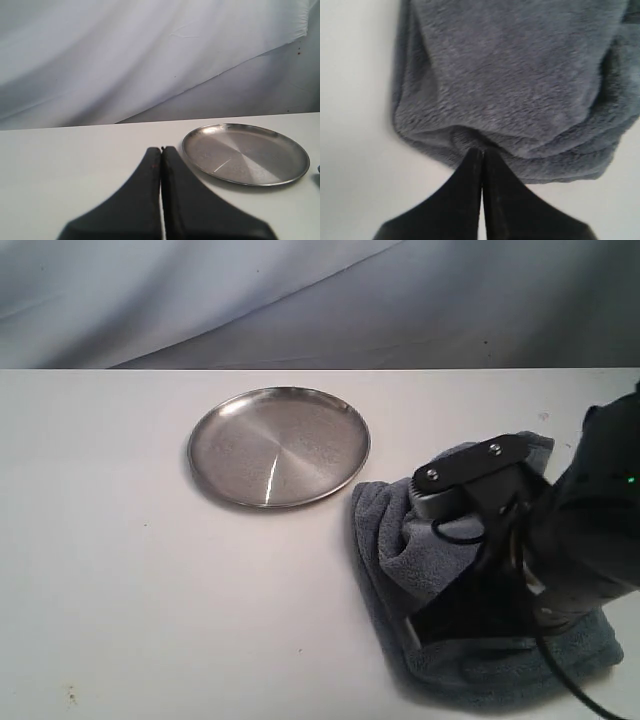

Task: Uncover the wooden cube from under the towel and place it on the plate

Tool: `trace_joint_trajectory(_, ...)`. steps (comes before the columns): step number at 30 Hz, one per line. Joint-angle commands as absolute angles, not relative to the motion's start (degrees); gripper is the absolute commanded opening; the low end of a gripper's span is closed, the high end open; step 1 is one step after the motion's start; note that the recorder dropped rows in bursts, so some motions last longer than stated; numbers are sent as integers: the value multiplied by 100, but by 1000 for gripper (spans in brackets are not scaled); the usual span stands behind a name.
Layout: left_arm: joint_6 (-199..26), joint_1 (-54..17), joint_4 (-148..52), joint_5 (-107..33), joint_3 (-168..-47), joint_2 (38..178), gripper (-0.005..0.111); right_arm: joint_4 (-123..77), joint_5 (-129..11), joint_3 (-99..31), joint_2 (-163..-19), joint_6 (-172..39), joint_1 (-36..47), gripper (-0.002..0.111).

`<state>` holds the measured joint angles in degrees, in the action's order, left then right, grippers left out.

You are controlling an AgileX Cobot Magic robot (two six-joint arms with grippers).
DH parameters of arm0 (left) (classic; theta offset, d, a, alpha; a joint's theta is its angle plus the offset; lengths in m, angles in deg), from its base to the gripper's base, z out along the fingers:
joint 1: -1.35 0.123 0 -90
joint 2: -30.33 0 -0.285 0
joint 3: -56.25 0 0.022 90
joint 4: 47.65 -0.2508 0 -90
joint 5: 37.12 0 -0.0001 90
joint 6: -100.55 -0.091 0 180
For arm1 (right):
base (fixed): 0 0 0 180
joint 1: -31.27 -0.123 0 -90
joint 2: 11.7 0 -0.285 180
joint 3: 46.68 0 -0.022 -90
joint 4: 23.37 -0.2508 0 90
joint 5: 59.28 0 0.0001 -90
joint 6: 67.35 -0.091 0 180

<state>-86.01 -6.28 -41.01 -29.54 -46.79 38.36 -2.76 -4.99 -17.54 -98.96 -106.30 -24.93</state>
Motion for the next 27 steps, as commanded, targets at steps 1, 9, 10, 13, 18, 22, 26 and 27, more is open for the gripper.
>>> trace_joint_trajectory(1,-8586,-656,-4091,-2956,-4653,3812,0,66,-636,-1728,-9846,-10717,-1560,0)
trace_joint_trajectory(9,-8586,-656,-4091,-2956,-4653,3812,0,-61,-1306,-2715,-10986,-9867,284,0)
trace_joint_trajectory(10,-8586,-656,-4091,-2956,-4653,3812,0,-61,-1290,-2914,-11203,-9866,331,0)
trace_joint_trajectory(13,-8586,-656,-4091,-2956,-4653,3812,0,-229,-1109,-4023,-12116,-9648,333,0)
trace_joint_trajectory(18,-8586,-656,-4091,-2956,-4653,3812,0,-1201,-865,-5645,-13318,-9086,322,0)
trace_joint_trajectory(22,-8586,-656,-4091,-2956,-4653,3812,0,-1678,-545,-6567,-13892,-8706,167,0)
trace_joint_trajectory(26,-8586,-656,-4091,-2956,-4653,3812,0,-1678,-534,-6949,-14057,-8595,-221,0)
trace_joint_trajectory(27,-8586,-656,-4091,-2956,-4653,3812,0,-1678,-547,-7001,-14082,-8572,-342,0)
